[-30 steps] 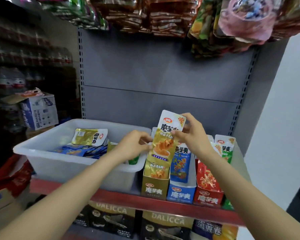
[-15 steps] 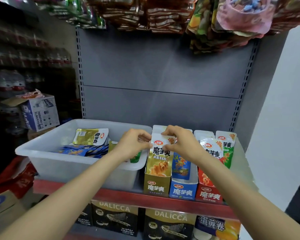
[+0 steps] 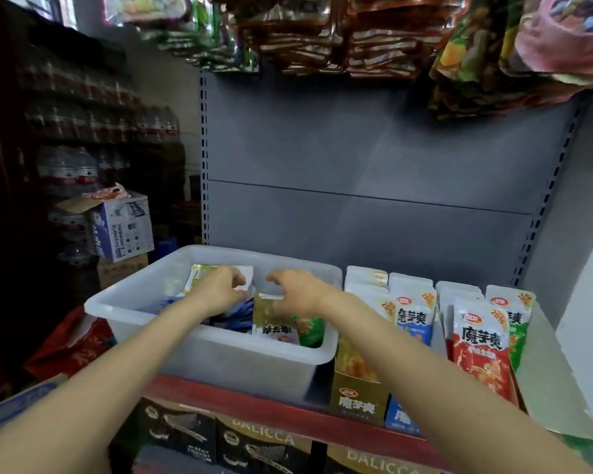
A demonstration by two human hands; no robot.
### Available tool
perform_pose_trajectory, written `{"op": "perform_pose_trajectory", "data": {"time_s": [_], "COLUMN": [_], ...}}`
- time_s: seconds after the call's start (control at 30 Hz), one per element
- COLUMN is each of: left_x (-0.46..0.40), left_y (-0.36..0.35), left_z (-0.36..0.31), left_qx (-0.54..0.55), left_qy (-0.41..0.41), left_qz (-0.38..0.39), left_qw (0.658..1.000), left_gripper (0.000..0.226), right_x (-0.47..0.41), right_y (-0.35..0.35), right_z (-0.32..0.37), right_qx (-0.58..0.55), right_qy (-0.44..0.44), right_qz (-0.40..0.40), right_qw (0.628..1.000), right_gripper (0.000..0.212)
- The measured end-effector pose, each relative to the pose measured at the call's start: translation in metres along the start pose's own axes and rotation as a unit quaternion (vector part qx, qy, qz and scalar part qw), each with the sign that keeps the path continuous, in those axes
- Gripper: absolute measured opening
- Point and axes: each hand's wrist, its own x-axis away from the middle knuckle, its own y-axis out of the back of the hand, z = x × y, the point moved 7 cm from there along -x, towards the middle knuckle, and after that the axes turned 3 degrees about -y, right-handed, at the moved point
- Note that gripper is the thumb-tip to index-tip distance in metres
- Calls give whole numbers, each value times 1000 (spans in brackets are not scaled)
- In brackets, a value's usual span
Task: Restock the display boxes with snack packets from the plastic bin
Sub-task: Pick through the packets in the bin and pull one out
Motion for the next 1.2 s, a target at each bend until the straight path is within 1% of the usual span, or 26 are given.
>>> {"op": "perform_pose_trajectory", "data": {"time_s": [0.07,0.1,0.13,0.17,0.23,0.27,0.3,0.33,0.37,0.47,0.5,0.53,0.57,0.6,0.63,0.67,0.7,0.73,0.8,0.87,0.97,1.0,1.03,1.1,1.13,1.2], "left_x": [0,1,2,2,1,0,-1,-2,-3,-1,1,4,6,9,12,14,15,17,21,28,35,38,40,45,48,53], "left_y": [-6,-10,-14,-16,-17,-16,-15,-15,-14,-8,-7,-5,-4,-2,1,5,10,16,24,26,23,19,14,1,-5,-15], "left_z": [16,23,27,29,31,32,33,34,35,30,27,22,17,10,4,-3,-8,-12,-24,-41,-64,-71,-77,-93,-102,-118], "left_qx": [-44,-64,-79,-85,-77,-67,-56,-42,-26,33,55,79,96,111,130,159,192,219,248,268,304,320,337,358,347,278], "left_qy": [22,34,38,36,24,20,20,21,23,13,1,-16,-37,-65,-88,-106,-112,-112,-115,-137,-156,-152,-144,-136,-140,-166], "left_qz": [73,114,148,172,183,179,174,167,157,120,113,109,107,98,82,57,24,-10,-45,-42,-40,-35,-25,5,16,26], "left_qw": [996,991,985,981,980,981,983,985,987,992,992,991,989,987,984,980,975,969,961,953,939,934,930,924,927,946], "left_gripper": [51,56,54,45,27,24,24,25,25,26,31,35,36,33,24,15,11,14,24,20,10,9,9,14,16,20], "right_x": [-11,-13,-13,-15,-18,-19,-20,-21,-25,-32,-31,-28,-23,-17,-10,-3,2,8,23,41,68,76,83,97,104,116], "right_y": [-29,-40,-48,-53,-55,-53,-52,-48,-43,-19,-8,4,18,32,44,54,62,66,71,75,82,83,83,84,85,88], "right_z": [2,2,1,0,-2,-1,0,1,-1,-7,-7,-8,-9,-12,-16,-21,-28,-35,-47,-58,-75,-80,-84,-90,-93,-99], "right_qx": [25,40,56,70,87,90,82,65,47,17,-5,-35,-73,-108,-141,-172,-207,-255,-389,-484,-570,-588,-595,-571,-556,-541], "right_qy": [-18,-24,-26,-27,-19,-8,3,11,11,16,26,32,39,42,47,47,45,38,23,12,5,4,2,-8,-14,-18], "right_qz": [130,187,227,247,251,247,239,222,192,65,13,-43,-103,-158,-204,-238,-259,-268,-267,-281,-307,-308,-306,-308,-314,-321], "right_qw": [991,981,972,966,964,965,968,973,980,998,1000,998,991,981,968,955,942,928,881,828,762,748,743,761,769,777], "right_gripper": [55,55,55,55,51,42,28,16,16,33,34,31,26,22,20,19,18,18,17,16,7,8,13,14,13,11]}}
